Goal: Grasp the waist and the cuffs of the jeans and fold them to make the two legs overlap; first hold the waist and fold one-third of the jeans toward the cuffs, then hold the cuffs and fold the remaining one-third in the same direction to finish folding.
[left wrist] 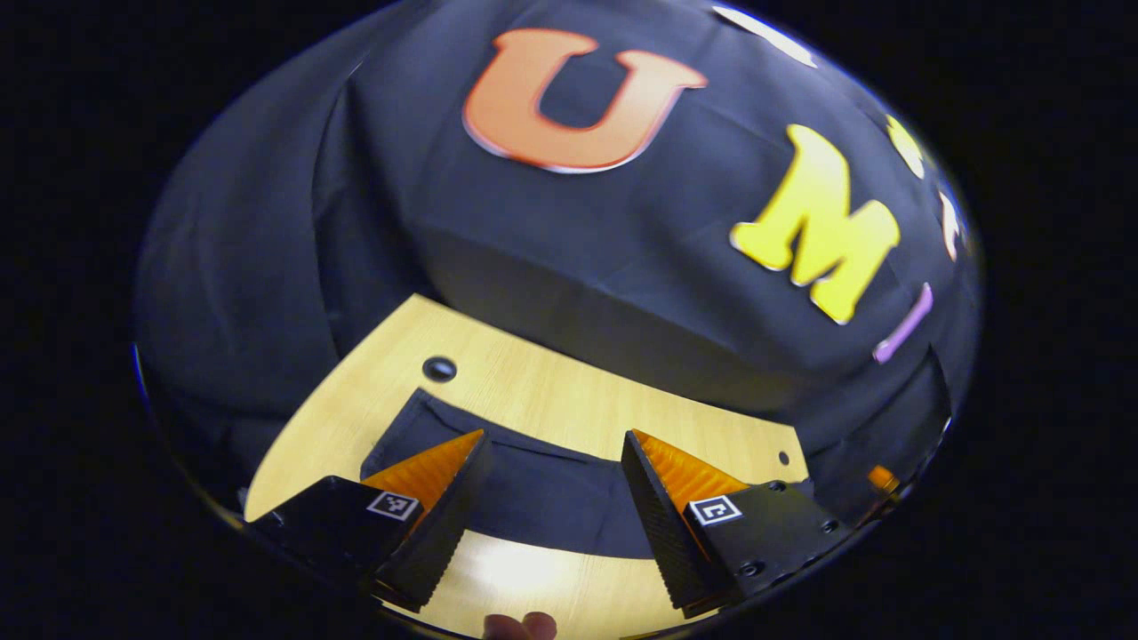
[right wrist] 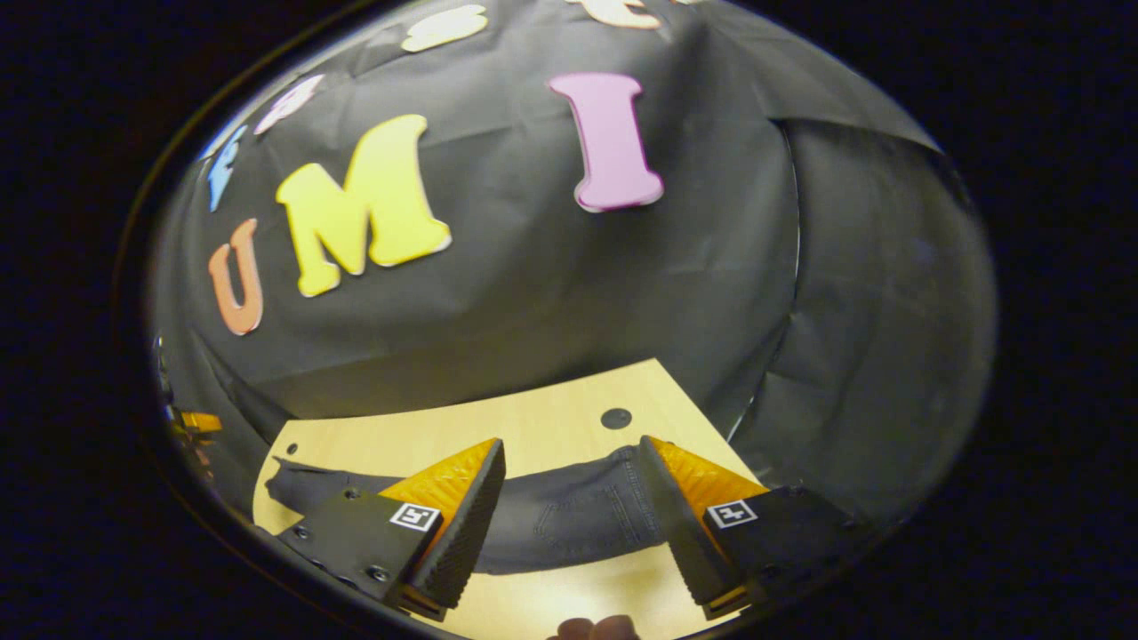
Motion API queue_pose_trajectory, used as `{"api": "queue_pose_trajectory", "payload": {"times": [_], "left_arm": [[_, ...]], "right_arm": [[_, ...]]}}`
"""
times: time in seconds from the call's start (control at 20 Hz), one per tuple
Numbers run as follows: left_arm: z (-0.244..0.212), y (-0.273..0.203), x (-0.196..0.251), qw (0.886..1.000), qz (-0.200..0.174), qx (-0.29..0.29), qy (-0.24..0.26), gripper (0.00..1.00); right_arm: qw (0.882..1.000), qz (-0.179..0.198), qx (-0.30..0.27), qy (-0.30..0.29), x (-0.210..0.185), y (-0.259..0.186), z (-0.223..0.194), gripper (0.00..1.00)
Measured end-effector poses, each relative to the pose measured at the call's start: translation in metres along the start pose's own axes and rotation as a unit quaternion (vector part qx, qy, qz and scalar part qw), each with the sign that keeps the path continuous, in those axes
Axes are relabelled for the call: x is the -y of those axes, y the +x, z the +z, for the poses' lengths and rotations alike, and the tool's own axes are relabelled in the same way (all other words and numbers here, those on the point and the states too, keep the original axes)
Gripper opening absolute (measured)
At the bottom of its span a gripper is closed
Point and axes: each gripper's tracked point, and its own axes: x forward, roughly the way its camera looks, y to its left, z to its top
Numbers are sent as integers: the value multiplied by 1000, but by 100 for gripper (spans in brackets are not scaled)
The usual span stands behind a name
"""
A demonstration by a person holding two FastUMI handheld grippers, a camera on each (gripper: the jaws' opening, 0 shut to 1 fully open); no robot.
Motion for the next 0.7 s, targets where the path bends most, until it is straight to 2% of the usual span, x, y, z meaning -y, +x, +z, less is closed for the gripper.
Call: {"api": "queue_pose_trajectory", "payload": {"times": [0.05, 0.1, 0.15, 0.2, 0.3, 0.35, 0.45, 0.5, 0.55, 0.6, 0.7], "left_arm": [[3, -12, 11, 999, 0, 27, 24, 95], [2, -25, 22, 998, 1, 51, 41, 95], [-3, -37, 28, 996, 5, 69, 56, 94], [-12, -44, 31, 994, 14, 83, 66, 95], [-29, -58, 43, 993, 23, 94, 65, 96], [-36, -69, 47, 993, 28, 100, 63, 96], [-46, -79, 55, 991, 29, 111, 72, 96], [-51, -82, 61, 991, 26, 110, 76, 96], [-56, -83, 63, 991, 25, 106, 82, 96], [-55, -83, 65, 990, 28, 107, 86, 96], [-50, -85, 69, 989, 32, 112, 86, 96]], "right_arm": [[1000, 3, 15, -13, -5, -16, -2, 93], [999, -3, 29, -20, -6, -31, -6, 90], [999, -9, 36, -23, -4, -46, -9, 95], [999, -17, 40, -27, -4, -61, -15, 92], [998, -31, 41, -38, 0, -83, -28, 93], [998, -36, 40, -38, 3, -92, -34, 96], [998, -44, 32, -32, 14, -95, -47, 93], [998, -49, 23, -30, 22, -91, -56, 100], [998, -56, 9, -22, 31, -86, -67, 100], [998, -60, -5, -9, 40, -79, -77, 96], [997, -67, -27, 26, 56, -59, -94, 96]]}}
